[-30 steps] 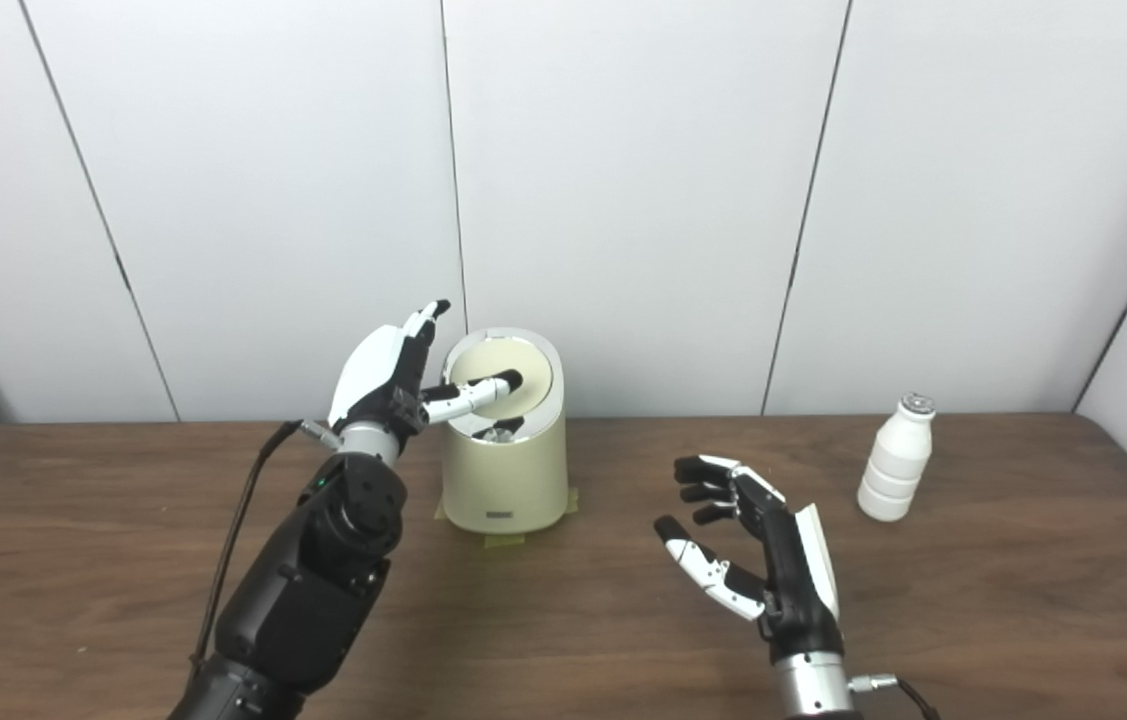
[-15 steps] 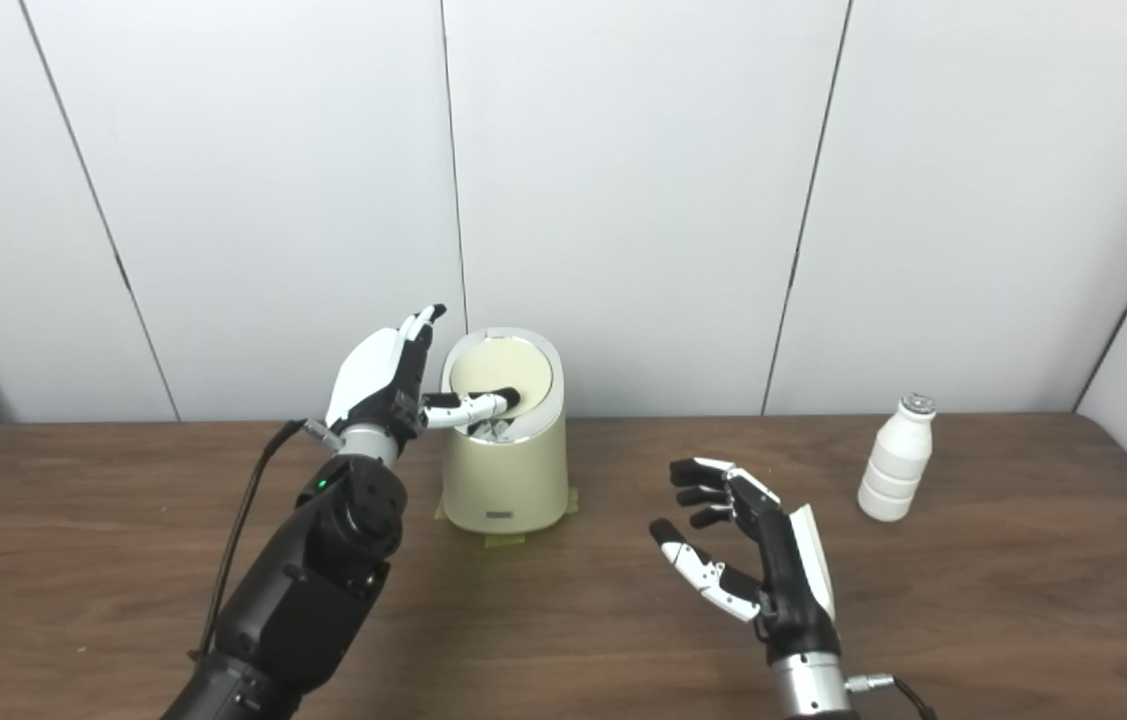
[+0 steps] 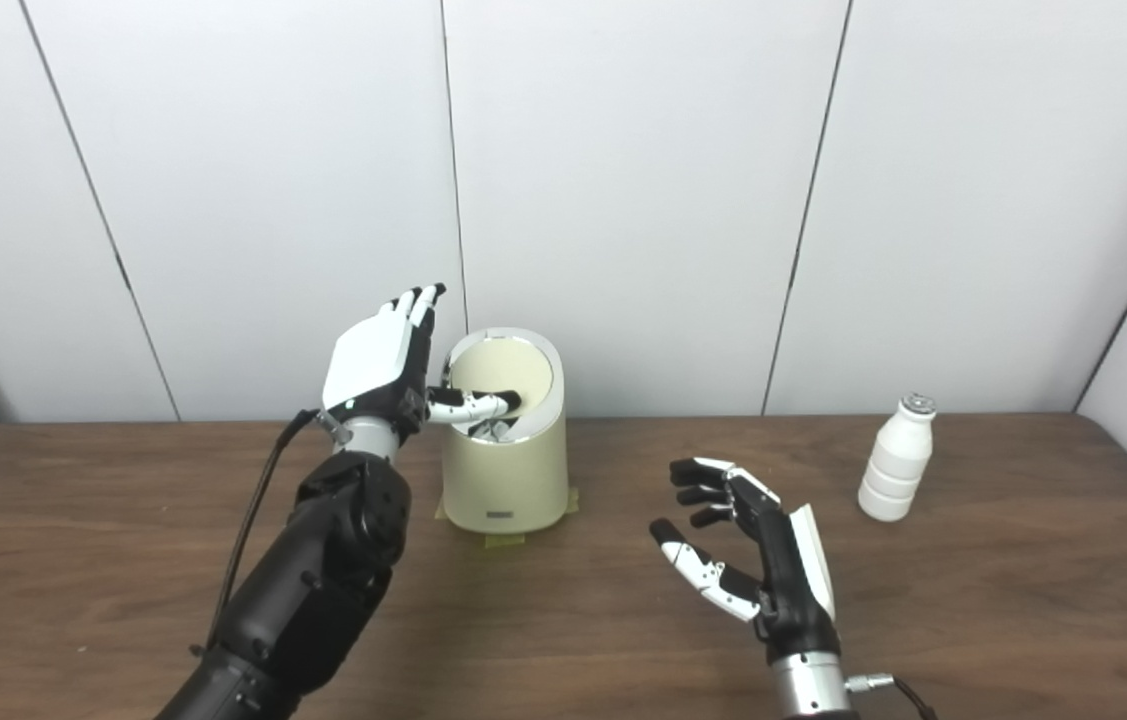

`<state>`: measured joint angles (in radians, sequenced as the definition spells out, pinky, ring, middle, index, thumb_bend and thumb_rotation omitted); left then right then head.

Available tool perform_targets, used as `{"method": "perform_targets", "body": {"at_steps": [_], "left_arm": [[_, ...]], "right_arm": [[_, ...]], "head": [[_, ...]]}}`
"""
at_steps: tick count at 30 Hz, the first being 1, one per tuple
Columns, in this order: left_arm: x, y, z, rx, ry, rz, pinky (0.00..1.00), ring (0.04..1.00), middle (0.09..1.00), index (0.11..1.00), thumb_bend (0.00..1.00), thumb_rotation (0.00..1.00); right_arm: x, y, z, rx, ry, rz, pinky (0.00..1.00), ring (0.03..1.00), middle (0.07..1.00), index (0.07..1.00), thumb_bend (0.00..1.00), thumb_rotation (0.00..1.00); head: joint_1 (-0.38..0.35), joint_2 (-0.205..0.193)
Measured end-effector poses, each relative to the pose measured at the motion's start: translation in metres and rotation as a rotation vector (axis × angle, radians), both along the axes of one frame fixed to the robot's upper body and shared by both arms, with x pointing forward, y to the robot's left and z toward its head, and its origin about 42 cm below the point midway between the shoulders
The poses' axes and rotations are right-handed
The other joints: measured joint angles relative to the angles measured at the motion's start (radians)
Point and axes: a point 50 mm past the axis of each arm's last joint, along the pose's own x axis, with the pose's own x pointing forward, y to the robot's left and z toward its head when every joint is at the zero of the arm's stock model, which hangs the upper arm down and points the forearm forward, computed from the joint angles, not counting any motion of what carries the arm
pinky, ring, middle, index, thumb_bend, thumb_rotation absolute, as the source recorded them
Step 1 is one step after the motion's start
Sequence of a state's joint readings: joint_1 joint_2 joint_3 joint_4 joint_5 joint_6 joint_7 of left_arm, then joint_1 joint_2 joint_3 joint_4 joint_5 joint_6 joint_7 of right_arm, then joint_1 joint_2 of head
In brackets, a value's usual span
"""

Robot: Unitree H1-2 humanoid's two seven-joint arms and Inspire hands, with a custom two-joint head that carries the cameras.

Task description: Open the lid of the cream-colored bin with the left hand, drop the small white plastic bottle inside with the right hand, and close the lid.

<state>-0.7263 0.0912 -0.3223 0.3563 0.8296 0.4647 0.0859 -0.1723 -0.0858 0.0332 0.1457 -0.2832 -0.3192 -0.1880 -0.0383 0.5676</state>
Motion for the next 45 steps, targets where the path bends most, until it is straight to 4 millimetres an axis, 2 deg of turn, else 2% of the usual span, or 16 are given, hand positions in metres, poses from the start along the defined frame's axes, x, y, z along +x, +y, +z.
{"method": "perform_targets", "body": {"at_steps": [12,20,26,27,28,29,30,31,32,34,39,43,45], "left_arm": [[0.001,0.001,-0.002,0.017,-0.009,0.012,1.0,1.0,1.0,1.0,0.94,0.16],[0.003,0.003,-0.005,0.04,-0.013,0.017,1.0,1.0,1.0,1.0,0.97,0.1],[0.004,0.004,-0.005,0.056,-0.024,0.018,1.0,1.0,1.0,1.0,0.97,0.1],[0.004,0.004,-0.004,0.055,-0.024,0.018,1.0,1.0,1.0,1.0,0.96,0.14],[0.004,0.004,-0.005,0.051,-0.024,0.018,1.0,1.0,1.0,1.0,0.91,0.24],[0.004,0.005,-0.005,0.045,-0.024,0.018,1.0,1.0,1.0,1.0,0.82,0.45],[0.004,0.006,-0.005,0.034,-0.024,0.019,1.0,1.0,1.0,1.0,0.73,0.75],[0.004,0.007,-0.007,0.017,-0.025,0.02,1.0,1.0,1.0,1.0,0.7,0.87],[0.003,0.008,-0.008,0.001,-0.023,0.019,1.0,1.0,1.0,1.0,0.7,0.93],[0.001,0.011,-0.015,-0.025,-0.011,0.017,1.0,1.0,1.0,1.0,0.73,0.98],[-0.005,0.017,-0.029,-0.099,0.033,0.026,1.0,1.0,1.0,1.0,0.76,1.0],[-0.007,0.017,-0.023,-0.192,0.021,0.028,1.0,1.0,1.0,1.0,0.75,1.0],[-0.009,0.016,-0.017,-0.295,-0.015,0.008,1.0,1.0,1.0,1.0,0.69,1.0]], "right_arm": [[0.0,0.0,0.0,0.001,-0.001,-0.002,0.54,0.639,0.675,0.661,0.28,0.34],[0.0,0.0,0.0,0.001,-0.001,-0.003,0.54,0.641,0.676,0.662,0.27,0.31],[0.0,0.0,0.0,-0.002,-0.002,-0.004,0.54,0.641,0.677,0.664,0.27,0.33],[0.0,0.0,0.0,-0.003,-0.002,-0.003,0.54,0.644,0.679,0.665,0.27,0.32],[0.0,0.0,0.0,-0.003,-0.002,-0.003,0.54,0.645,0.679,0.665,0.27,0.31],[0.0,0.0,0.0,-0.003,-0.002,-0.003,0.54,0.645,0.679,0.665,0.27,0.31],[0.0,0.0,0.0,-0.004,-0.003,-0.003,0.54,0.644,0.678,0.664,0.27,0.32],[0.0,0.0,0.0,-0.004,-0.003,-0.003,0.54,0.644,0.678,0.665,0.27,0.32],[0.0,0.001,0.001,-0.004,-0.003,-0.002,0.54,0.643,0.677,0.664,0.27,0.32],[0.0,0.001,0.001,-0.004,-0.003,-0.002,0.54,0.639,0.675,0.662,0.27,0.32],[0.0,0.001,0.001,-0.006,-0.004,-0.004,0.54,0.641,0.675,0.661,0.27,0.31],[-0.001,0.0,0.0,-0.006,-0.004,-0.004,0.54,0.64,0.674,0.66,0.27,0.33],[-0.001,0.001,0.0,-0.007,-0.004,-0.004,0.54,0.641,0.675,0.662,0.27,0.34]], "head": [[-0.006,0.002],[-0.008,0.0],[-0.006,0.002],[-0.008,0.002],[-0.008,0.003],[-0.008,0.003],[-0.008,0.005],[-0.006,0.005],[-0.006,0.005],[-0.005,0.003],[-0.008,0.005],[-0.008,0.003],[-0.012,0.002]]}}
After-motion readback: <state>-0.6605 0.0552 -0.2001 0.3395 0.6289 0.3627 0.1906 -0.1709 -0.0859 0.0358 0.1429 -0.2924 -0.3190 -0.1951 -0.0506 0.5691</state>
